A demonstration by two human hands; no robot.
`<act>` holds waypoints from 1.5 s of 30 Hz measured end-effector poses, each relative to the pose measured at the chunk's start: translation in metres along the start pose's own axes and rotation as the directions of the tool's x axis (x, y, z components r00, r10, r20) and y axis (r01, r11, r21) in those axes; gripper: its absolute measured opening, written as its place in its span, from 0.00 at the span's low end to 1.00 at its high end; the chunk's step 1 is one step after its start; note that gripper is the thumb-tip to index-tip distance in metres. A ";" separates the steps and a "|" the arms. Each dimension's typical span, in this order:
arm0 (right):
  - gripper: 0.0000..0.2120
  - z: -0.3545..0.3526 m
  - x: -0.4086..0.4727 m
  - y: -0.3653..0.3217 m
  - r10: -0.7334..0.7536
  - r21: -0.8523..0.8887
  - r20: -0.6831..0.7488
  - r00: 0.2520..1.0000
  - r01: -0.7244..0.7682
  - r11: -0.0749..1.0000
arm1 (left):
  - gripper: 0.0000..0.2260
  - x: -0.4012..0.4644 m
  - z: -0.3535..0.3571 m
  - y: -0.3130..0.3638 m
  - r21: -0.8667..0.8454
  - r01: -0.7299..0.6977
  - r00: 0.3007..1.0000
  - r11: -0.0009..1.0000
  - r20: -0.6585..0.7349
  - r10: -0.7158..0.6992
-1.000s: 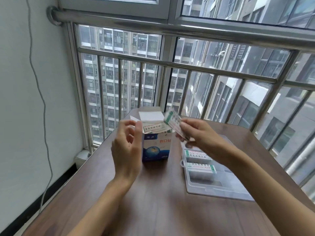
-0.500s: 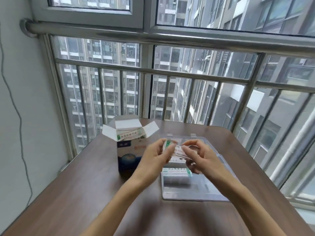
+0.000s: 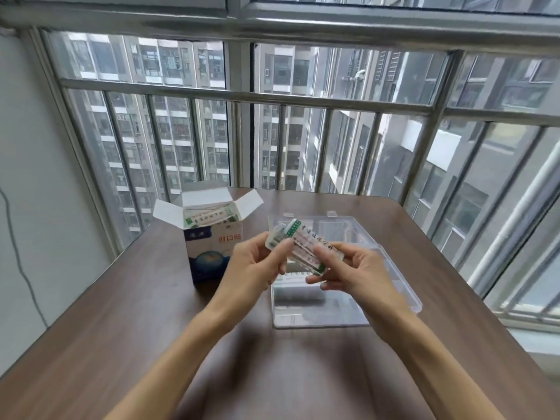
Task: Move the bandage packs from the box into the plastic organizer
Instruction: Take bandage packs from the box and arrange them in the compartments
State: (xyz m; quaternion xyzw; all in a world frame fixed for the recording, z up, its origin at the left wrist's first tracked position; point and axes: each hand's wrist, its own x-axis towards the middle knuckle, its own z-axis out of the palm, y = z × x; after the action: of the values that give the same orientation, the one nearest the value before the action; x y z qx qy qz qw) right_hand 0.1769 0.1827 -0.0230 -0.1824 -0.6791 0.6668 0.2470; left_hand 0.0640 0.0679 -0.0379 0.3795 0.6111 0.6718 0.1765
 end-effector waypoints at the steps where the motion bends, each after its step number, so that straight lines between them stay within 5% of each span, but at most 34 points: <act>1: 0.06 0.002 -0.001 0.001 0.009 -0.007 0.007 1.000 -0.009 1.000 | 0.11 0.000 0.001 -0.001 0.017 -0.033 0.999 0.999 -0.039 0.034; 3: 0.06 0.005 -0.002 0.002 0.014 -0.012 0.003 1.000 -0.014 1.000 | 0.15 -0.003 0.003 0.000 0.032 -0.078 0.994 0.996 -0.076 0.080; 7: 0.09 0.010 -0.004 0.004 0.034 0.043 -0.037 0.999 -0.032 0.999 | 0.04 -0.008 0.004 0.005 -0.049 0.001 1.000 0.999 0.004 0.000; 16: 0.05 0.012 -0.007 0.004 -0.052 0.036 -0.147 0.988 0.058 0.998 | 0.04 -0.010 0.005 0.007 -0.038 -0.007 0.999 0.999 -0.042 0.006; 22: 0.08 0.008 -0.005 0.004 -0.020 0.110 -0.210 0.977 0.044 0.993 | 0.06 -0.009 0.001 0.007 -0.127 0.125 0.992 0.984 0.010 -0.125; 31: 0.06 0.008 -0.005 0.007 -0.025 0.005 -0.095 0.995 0.026 1.000 | 0.09 -0.008 0.002 0.009 -0.001 0.025 0.999 1.000 -0.028 -0.025; 39: 0.06 0.008 -0.007 0.005 -0.115 -0.108 -0.087 0.990 0.106 0.989 | 0.12 -0.010 0.003 0.011 -0.058 0.121 0.991 0.991 0.064 -0.117; 45: 0.08 0.017 -0.010 0.005 -0.060 -0.100 0.096 0.994 0.070 0.993 | 0.08 -0.010 0.003 0.008 -0.036 0.017 0.999 0.999 0.034 -0.016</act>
State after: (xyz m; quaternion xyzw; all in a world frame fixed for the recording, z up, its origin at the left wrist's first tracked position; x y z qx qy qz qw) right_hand 0.1751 0.1631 -0.0283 -0.1415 -0.7290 0.6301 0.2269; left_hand 0.0745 0.0607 -0.0332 0.3824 0.5990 0.6747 0.1993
